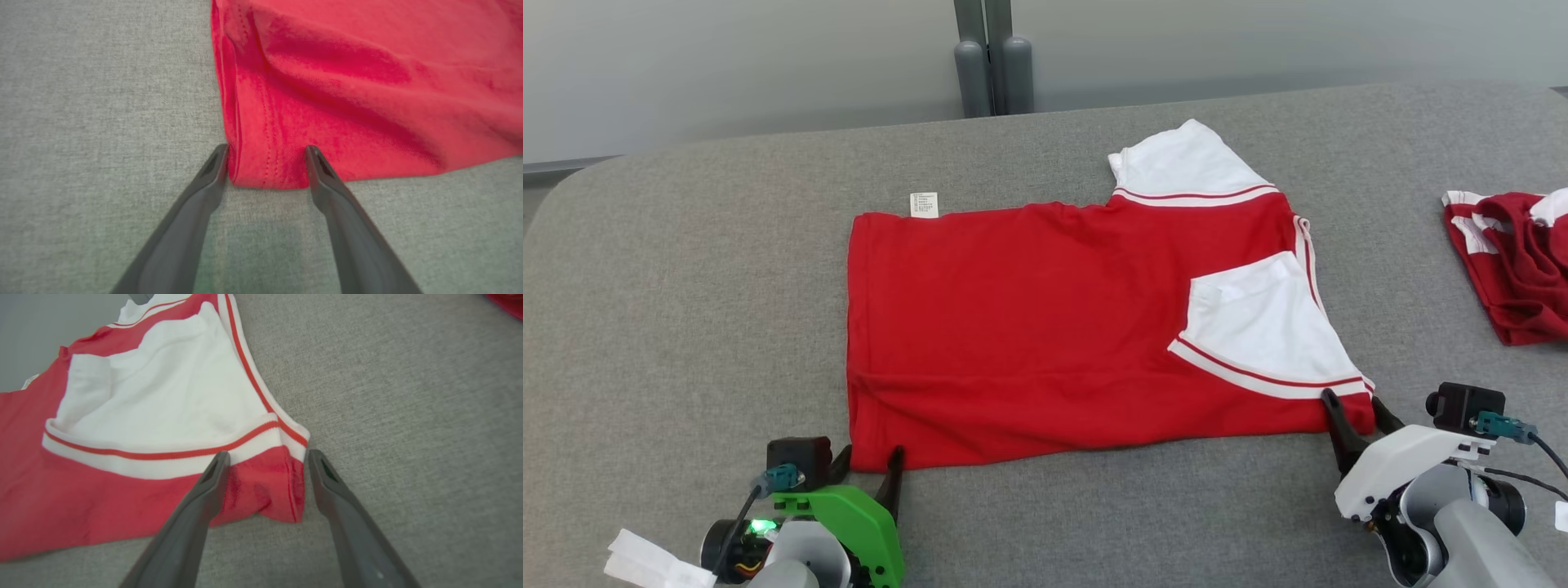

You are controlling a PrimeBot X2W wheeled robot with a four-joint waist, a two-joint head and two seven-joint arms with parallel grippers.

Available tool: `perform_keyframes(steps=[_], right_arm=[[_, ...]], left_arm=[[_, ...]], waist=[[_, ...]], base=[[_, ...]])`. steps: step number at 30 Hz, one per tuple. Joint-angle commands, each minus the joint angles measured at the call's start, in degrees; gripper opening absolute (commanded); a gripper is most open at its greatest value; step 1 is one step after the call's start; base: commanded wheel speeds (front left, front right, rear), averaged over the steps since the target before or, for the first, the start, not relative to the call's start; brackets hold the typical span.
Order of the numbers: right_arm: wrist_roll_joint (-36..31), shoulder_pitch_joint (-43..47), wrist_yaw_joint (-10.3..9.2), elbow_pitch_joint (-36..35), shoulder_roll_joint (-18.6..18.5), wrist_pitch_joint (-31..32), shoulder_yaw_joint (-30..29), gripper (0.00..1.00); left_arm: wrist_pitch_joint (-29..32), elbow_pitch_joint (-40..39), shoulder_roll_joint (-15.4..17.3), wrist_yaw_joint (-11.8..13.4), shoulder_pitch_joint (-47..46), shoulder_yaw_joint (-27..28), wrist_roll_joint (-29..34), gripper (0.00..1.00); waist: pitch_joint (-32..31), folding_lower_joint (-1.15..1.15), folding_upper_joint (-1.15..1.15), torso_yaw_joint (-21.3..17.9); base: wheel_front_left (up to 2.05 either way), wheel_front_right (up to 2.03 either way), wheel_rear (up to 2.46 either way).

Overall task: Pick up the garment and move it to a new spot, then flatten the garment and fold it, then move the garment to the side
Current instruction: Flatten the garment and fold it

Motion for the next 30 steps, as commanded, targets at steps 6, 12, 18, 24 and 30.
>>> perform_keyframes(steps=[6,12,18,24,30], right_arm=[[1.71,-0.45,0.03,0.21,-0.26,-1.03,0.71,0.00],[3.87,1.09,0.03,-1.82,-1.40,-0.90,1.86,0.00],[6.84,5.30,0.03,-6.46,-3.92,2.75,3.68,0.00],[8.19,11.87,0.02,-11.39,-5.85,6.86,2.11,0.00],[7.22,18.81,-0.01,-17.00,-5.38,11.97,-1.60,0.00]], left_arm=[[-0.23,1.32,0.18,-0.47,-0.32,-0.04,-0.92,0.00],[0.90,-0.86,2.03,-0.46,1.87,0.22,-1.73,0.00],[5.37,-7.18,5.37,0.05,6.50,-0.57,-2.12,0.00],[11.48,-16.14,8.99,2.32,13.05,-0.93,-3.11,0.00],[16.71,-25.62,12.31,5.61,19.24,-0.81,-4.15,0.00]], waist=[[-1.36,0.00,0.00,0.25],[-4.10,0.00,0.00,0.18],[-6.52,0.00,0.00,0.47],[-7.64,0.00,0.00,0.86],[-7.59,0.00,0.00,0.82]], base=[[0.00,0.00,0.00],[0.00,0.00,0.00],[0.00,0.00,0.00],[0.00,0.00,0.00],[0.00,0.00,0.00]])
